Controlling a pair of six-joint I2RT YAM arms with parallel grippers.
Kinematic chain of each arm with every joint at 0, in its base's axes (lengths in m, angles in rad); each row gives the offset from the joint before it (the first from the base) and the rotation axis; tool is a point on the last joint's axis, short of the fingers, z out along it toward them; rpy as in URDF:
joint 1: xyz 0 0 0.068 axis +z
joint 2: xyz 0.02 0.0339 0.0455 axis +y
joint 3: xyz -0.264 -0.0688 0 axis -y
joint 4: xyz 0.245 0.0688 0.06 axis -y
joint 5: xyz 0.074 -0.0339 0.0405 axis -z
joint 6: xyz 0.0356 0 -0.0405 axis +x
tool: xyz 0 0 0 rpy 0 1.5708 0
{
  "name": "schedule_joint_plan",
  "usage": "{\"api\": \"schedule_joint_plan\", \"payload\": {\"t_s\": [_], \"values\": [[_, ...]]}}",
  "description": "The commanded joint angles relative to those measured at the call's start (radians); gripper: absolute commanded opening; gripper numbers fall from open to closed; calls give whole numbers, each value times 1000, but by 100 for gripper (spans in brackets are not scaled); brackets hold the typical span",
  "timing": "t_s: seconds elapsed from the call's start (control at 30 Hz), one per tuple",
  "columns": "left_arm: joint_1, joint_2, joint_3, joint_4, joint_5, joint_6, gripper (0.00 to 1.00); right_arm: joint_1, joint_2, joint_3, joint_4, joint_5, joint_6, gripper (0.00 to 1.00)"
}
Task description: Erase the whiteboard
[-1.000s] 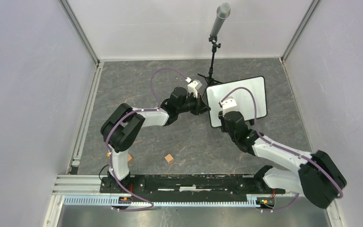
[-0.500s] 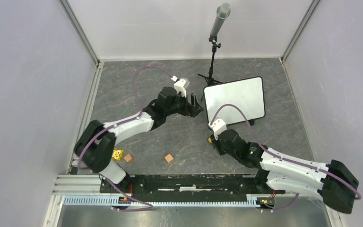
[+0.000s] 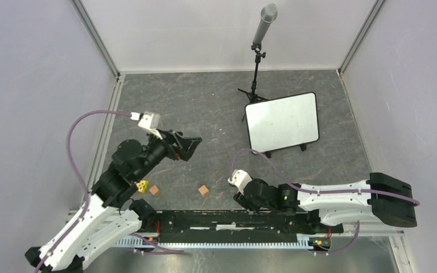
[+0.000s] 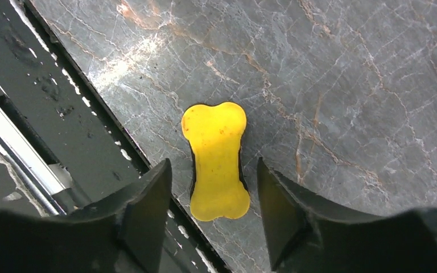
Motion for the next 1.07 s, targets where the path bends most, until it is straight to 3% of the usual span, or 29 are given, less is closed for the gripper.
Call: {"api": "schedule_joint_plan", "payload": {"t_s": [0.0, 0.1, 0.2, 0.37, 0.57, 0.8, 0.97, 1.03], "values": [[1, -47, 96, -201, -37, -55, 100, 12, -83, 80, -42, 69, -1, 71], [1, -43, 177, -228, -1, -55, 100, 12, -175, 181, -143, 141, -33, 89], [0, -35, 247, -228, 28, -52, 100, 12, -240, 325, -277, 237, -83, 98], [0, -15, 425, -228, 87, -7, 100, 12, -297, 669, -481, 439, -164, 98], [1, -44, 559, -209, 101, 50, 100, 12, -395, 893, -437, 571, -328, 98], [0, -123, 565, -128, 43, 108, 100, 12, -547, 830, -222, 611, -438, 98], [0, -133, 559, -124, 46, 118, 100, 12, -616, 644, -20, 799, -530, 98], [1, -137, 549, -124, 56, 110, 100, 12, -601, 624, -29, 841, -535, 98]]}}
